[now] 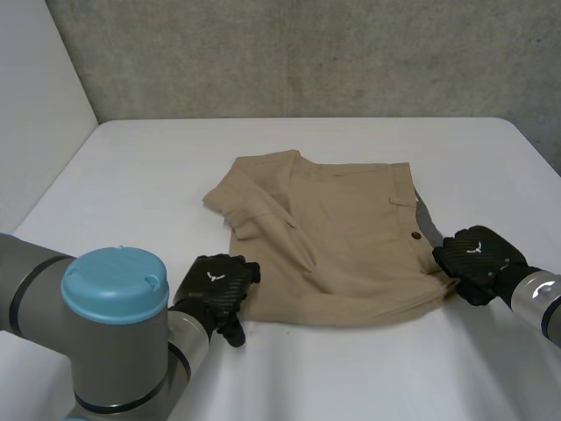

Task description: Fold the shorts.

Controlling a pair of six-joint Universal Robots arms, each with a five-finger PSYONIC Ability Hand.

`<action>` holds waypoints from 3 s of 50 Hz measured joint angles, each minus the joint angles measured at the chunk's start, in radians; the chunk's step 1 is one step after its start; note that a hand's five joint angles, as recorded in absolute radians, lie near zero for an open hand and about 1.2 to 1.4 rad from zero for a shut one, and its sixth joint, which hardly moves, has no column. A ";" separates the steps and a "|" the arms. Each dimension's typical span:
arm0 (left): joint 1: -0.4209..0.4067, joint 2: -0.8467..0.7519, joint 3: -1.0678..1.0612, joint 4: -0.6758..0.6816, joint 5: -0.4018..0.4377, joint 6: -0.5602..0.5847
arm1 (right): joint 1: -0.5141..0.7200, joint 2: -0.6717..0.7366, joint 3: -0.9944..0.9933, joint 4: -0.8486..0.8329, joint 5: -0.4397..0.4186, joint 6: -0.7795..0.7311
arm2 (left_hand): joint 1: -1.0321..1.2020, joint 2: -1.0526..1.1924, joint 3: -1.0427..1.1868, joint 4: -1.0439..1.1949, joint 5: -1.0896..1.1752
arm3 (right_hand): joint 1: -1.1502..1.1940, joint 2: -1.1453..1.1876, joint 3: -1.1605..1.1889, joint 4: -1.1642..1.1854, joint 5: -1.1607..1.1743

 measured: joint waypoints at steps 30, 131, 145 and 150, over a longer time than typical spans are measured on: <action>0.002 -0.169 0.136 0.036 -0.004 0.010 | 0.004 -0.012 -0.029 0.011 0.016 0.140 | 0.246 0.239 0.236 0.231 0.220 | 0.010 0.000 0.000 0.000 0.014; 0.255 -0.015 0.544 -0.086 0.047 0.236 | 0.304 0.004 -0.624 0.330 0.334 0.433 | 0.692 0.764 0.750 0.760 0.704 | 0.049 0.005 0.003 0.004 0.016; 0.215 0.048 0.915 0.256 0.038 0.384 | 0.386 -0.063 -0.830 -0.212 0.467 0.659 | 0.692 0.764 0.750 0.760 0.704 | 0.049 0.005 0.003 0.005 0.016; 0.188 0.235 0.718 0.283 0.040 0.378 | 0.384 -0.116 -0.806 -0.216 0.455 0.721 | 0.692 0.764 0.750 0.760 0.704 | 0.052 0.005 0.003 0.005 0.024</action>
